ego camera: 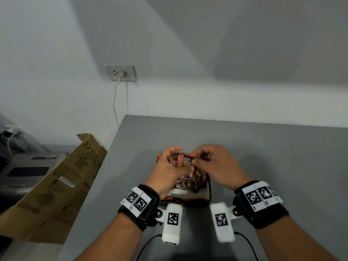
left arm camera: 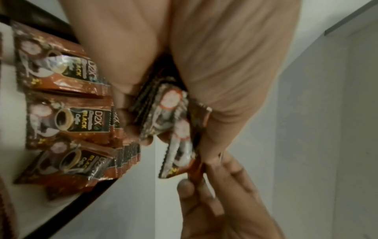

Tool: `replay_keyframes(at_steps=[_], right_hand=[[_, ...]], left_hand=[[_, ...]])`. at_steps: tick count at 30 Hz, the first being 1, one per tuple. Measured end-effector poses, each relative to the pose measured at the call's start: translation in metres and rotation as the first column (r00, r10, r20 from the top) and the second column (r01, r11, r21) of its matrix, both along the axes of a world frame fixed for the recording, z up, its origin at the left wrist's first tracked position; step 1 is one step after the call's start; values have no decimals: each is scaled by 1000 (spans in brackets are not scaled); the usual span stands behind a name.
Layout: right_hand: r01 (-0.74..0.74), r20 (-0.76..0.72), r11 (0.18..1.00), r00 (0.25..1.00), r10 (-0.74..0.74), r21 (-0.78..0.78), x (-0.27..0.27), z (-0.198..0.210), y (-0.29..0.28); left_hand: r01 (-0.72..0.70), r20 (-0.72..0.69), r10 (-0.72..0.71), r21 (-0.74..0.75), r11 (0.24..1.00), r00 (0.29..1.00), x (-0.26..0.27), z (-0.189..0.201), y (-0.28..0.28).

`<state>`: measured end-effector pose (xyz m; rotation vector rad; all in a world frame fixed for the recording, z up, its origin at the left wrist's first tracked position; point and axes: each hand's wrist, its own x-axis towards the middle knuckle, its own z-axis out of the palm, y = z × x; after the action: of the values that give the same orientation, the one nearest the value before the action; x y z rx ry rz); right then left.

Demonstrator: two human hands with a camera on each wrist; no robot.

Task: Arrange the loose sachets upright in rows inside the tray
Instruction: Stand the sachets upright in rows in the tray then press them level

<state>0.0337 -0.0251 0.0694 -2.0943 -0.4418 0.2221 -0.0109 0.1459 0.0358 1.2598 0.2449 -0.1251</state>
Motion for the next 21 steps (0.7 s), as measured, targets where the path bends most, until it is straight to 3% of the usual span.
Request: replay_keyframes(at_steps=[2, 4, 10, 15, 18, 21], right_hand=[[113, 3, 993, 994, -113, -14, 10, -9, -10], [153, 13, 976, 988, -153, -153, 15, -23, -17], [-26, -53, 863, 999, -1, -504, 10, -72, -10], [10, 58, 818, 998, 29, -575, 9, -85, -9], [-42, 159, 855, 976, 145, -517, 7, -84, -10], [-261, 112, 744, 905, 410, -616, 3, -80, -10]], left_hand=[[-104, -31, 105, 34, 994, 994, 2, -2, 9], [-178, -52, 181, 56, 982, 982, 4, -4, 20], [-174, -92, 180, 63, 983, 979, 2, -8, 29], [-160, -120, 166, 64, 985, 979, -3, -12, 29], [-155, -118, 164, 77, 985, 979, -4, -13, 30], [-133, -109, 143, 95, 987, 984, -6, -15, 29]])
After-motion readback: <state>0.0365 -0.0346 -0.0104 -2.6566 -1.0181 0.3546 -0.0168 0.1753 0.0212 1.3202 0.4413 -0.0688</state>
